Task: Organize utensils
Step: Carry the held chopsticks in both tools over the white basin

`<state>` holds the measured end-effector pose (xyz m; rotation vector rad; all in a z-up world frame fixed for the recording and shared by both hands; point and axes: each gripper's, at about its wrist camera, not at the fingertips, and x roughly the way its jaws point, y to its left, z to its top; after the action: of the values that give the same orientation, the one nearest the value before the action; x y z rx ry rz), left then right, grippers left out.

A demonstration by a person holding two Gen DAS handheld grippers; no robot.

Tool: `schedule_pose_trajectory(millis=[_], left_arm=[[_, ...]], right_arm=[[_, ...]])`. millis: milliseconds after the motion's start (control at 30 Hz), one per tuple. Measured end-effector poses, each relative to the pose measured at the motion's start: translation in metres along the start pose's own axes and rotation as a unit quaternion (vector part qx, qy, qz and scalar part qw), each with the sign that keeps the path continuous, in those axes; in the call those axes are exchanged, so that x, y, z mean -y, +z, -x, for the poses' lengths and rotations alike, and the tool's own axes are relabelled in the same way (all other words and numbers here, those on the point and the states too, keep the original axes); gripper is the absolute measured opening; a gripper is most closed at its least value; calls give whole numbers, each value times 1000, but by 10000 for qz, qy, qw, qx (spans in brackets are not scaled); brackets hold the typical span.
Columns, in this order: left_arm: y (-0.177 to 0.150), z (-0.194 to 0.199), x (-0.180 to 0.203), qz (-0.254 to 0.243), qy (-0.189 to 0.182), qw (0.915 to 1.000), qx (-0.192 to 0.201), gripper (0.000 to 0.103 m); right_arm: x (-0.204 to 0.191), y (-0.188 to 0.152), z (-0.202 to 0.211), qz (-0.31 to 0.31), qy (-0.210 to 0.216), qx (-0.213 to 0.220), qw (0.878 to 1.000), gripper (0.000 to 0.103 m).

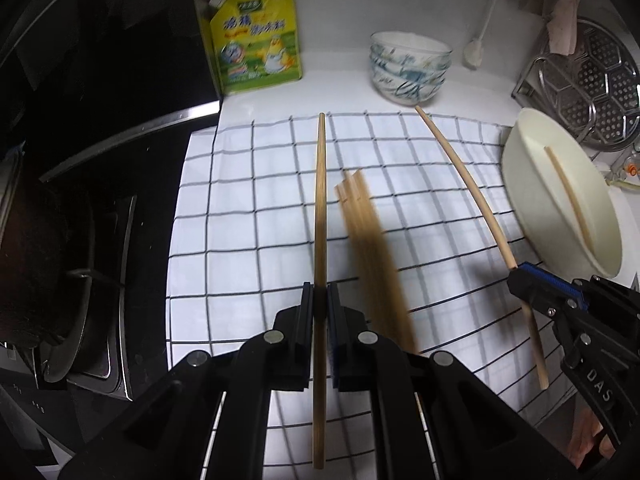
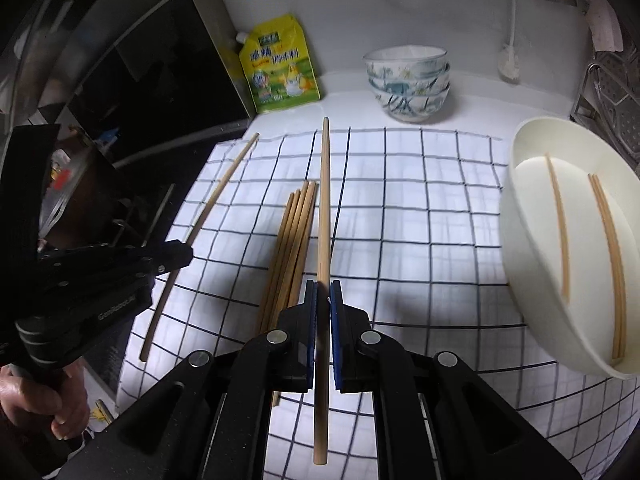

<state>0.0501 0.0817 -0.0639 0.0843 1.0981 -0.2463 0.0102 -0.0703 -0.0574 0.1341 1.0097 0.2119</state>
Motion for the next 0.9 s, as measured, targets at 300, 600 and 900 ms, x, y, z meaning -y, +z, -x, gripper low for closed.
schedule_pose_trajectory(millis=[300,600,900], left_arm=[[25,22,65,-254,-209,9991,249,7],[57,33,154,-671,-862,9932,409,7],[89,20,241,-1220,-1173,9844,486,7]], right_arm=[[51,9,53,-195,-144,413,9989,7],[129,9,93,-612,-555,688,9942,7],[213,8,109,-1045,-914,730,9876,7]])
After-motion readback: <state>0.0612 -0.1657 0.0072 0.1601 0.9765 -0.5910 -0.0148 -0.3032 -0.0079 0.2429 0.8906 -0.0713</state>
